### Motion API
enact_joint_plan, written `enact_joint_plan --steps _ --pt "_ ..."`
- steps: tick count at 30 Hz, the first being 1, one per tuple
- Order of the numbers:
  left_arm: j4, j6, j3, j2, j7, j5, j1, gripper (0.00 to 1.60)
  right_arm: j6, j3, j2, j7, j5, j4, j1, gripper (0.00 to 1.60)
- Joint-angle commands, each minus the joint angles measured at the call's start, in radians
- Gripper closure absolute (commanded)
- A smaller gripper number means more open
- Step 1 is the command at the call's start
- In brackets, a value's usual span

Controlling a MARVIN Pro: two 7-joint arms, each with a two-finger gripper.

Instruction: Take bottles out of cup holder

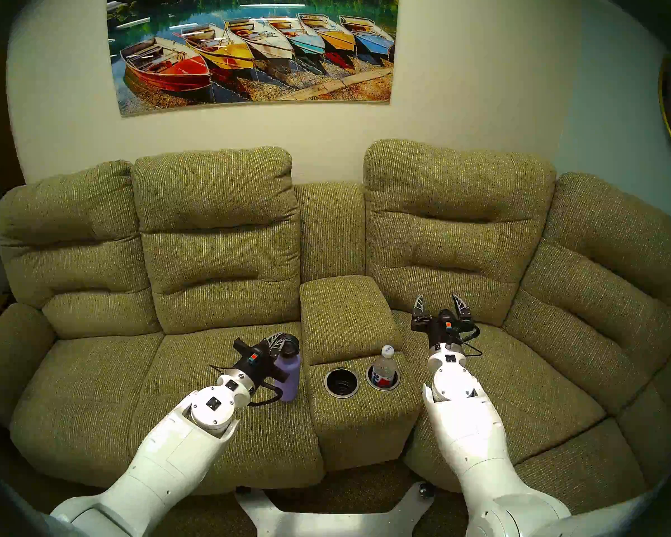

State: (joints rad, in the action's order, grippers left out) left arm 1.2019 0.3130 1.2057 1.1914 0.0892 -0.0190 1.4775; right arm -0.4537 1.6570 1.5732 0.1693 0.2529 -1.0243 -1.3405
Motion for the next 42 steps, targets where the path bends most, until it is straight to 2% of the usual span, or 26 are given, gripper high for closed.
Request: enact_joint_plan --steps 1,27,38,39,40,41,42 --pt "-0.024 0.036 -0.002 0.027 0.001 0.01 -0.08 1.6 -0.005 -0.001 -0.002 -0.002 0.0 -0.022 0.011 0.0" --pt "-0.19 0.095 -0.053 0.068 0.04 0.092 -0.175 1.6 -0.004 -0.001 -0.002 -0.002 0.0 -0.023 0.011 0.0" --pt "-0.209 0.102 -0.059 0.078 0.048 0.105 -0.18 1.6 -0.004 -0.001 -0.002 -0.003 0.0 -0.024 0.01 0.0" --pt "-0.202 0.101 -0.058 0.077 0.048 0.105 -0.175 1.56 -0.004 -0.001 -0.002 -0.003 0.0 -0.024 0.01 0.0" --pt "-0.195 0.101 -0.058 0.077 0.047 0.106 -0.171 1.36 -0.004 -0.001 -0.002 -0.003 0.0 -0.024 0.01 0.0" --pt "-0.185 0.102 -0.056 0.076 0.046 0.104 -0.163 1.23 -0.004 -0.001 -0.002 -0.003 0.0 -0.024 0.01 0.0" --pt "-0.177 0.101 -0.056 0.075 0.045 0.105 -0.156 0.98 -0.003 -0.001 -0.002 -0.003 0.0 -0.024 0.01 0.0"
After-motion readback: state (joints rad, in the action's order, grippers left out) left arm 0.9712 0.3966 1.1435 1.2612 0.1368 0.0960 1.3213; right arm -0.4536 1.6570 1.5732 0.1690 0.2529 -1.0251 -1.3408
